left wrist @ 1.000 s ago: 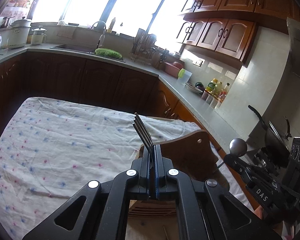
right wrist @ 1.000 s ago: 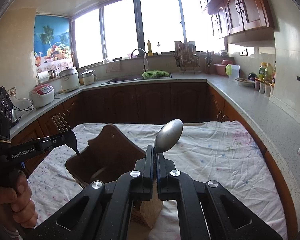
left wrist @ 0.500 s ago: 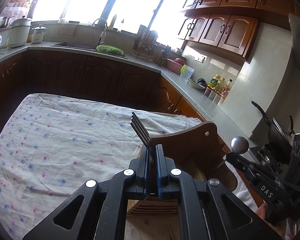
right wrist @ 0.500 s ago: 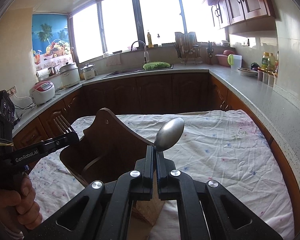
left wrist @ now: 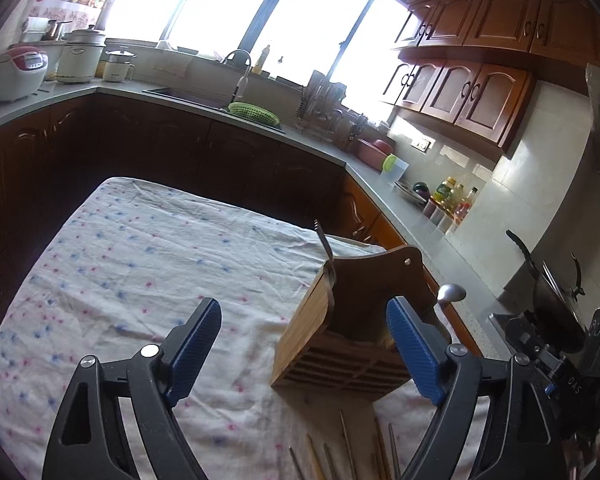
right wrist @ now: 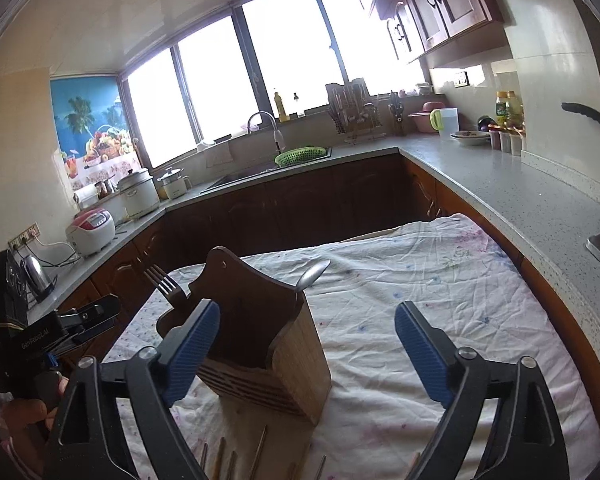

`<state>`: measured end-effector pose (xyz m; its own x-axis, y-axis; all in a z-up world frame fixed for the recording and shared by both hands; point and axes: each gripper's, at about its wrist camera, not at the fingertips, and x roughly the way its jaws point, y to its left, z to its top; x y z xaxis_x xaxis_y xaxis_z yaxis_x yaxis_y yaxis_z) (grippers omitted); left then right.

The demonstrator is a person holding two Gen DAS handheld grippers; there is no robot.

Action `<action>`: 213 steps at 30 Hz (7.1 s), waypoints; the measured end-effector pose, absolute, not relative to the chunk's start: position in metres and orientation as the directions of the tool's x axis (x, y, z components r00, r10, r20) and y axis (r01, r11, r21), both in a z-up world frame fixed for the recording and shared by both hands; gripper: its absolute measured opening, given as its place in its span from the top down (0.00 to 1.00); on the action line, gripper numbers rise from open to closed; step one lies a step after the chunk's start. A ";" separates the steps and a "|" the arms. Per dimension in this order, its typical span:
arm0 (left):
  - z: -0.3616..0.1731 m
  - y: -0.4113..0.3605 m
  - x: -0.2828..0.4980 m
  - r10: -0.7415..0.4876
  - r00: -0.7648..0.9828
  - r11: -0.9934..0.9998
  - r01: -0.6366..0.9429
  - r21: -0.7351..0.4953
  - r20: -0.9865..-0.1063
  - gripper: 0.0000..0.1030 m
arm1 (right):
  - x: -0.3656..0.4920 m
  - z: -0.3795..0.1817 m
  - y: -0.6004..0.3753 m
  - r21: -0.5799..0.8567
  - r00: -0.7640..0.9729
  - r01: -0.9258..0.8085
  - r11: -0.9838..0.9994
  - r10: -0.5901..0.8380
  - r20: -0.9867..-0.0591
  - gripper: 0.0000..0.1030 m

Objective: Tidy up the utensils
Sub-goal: 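Open both grippers to release the spoon and fork into the holder, then move both open grippers back over the remaining chopsticks, then grasp a wooden chopstick with the left gripper while the right grasps another, then lift both wooden chopsticks upright and lower them into the holder, then open both grippers to leave the chopsticks standing in the holder, then move both open grippers back over the metal chopsticks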

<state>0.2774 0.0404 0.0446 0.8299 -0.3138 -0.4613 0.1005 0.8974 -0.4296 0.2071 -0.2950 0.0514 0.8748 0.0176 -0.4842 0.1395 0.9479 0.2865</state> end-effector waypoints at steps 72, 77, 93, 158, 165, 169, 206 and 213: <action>-0.042 0.001 0.165 -0.249 0.553 0.964 0.059 -0.261 -0.795 0.96 | 0.154 -0.071 -0.299 0.166 0.592 0.304 0.938 -0.050 -0.804 0.95; -0.019 0.008 0.153 -0.288 0.591 0.952 0.090 -0.293 -0.754 0.96 | 0.135 -0.040 -0.285 0.229 0.660 0.253 0.940 0.005 -0.751 0.95; 0.075 0.055 0.087 -0.364 0.762 0.910 0.169 -0.377 -0.536 0.97 | 0.082 0.070 -0.260 0.310 0.848 0.116 0.944 0.069 -0.526 0.95; 0.049 -0.009 0.346 -0.275 0.894 0.940 0.172 -0.295 -0.354 0.96 | 0.250 0.066 -0.293 0.284 0.896 0.194 0.939 -0.052 -0.440 0.94; 0.061 -0.006 0.348 -0.279 0.890 0.938 0.172 -0.301 -0.361 0.96 | 0.253 0.069 -0.293 0.287 0.890 0.195 0.938 -0.047 -0.453 0.94; 0.063 0.000 0.345 -0.292 0.881 0.934 0.178 -0.310 -0.372 0.96 | 0.253 0.070 -0.294 0.292 0.887 0.198 0.936 -0.045 -0.460 0.94; 0.036 0.063 0.140 -0.203 0.870 0.939 0.042 -0.341 -0.450 0.09 | 0.076 0.044 -0.290 0.353 0.884 0.221 0.909 -0.034 -0.466 0.03; 0.032 0.051 0.129 -0.211 0.837 0.946 0.046 -0.320 -0.504 0.09 | 0.064 0.019 -0.290 0.373 0.854 0.250 0.894 -0.023 -0.519 0.03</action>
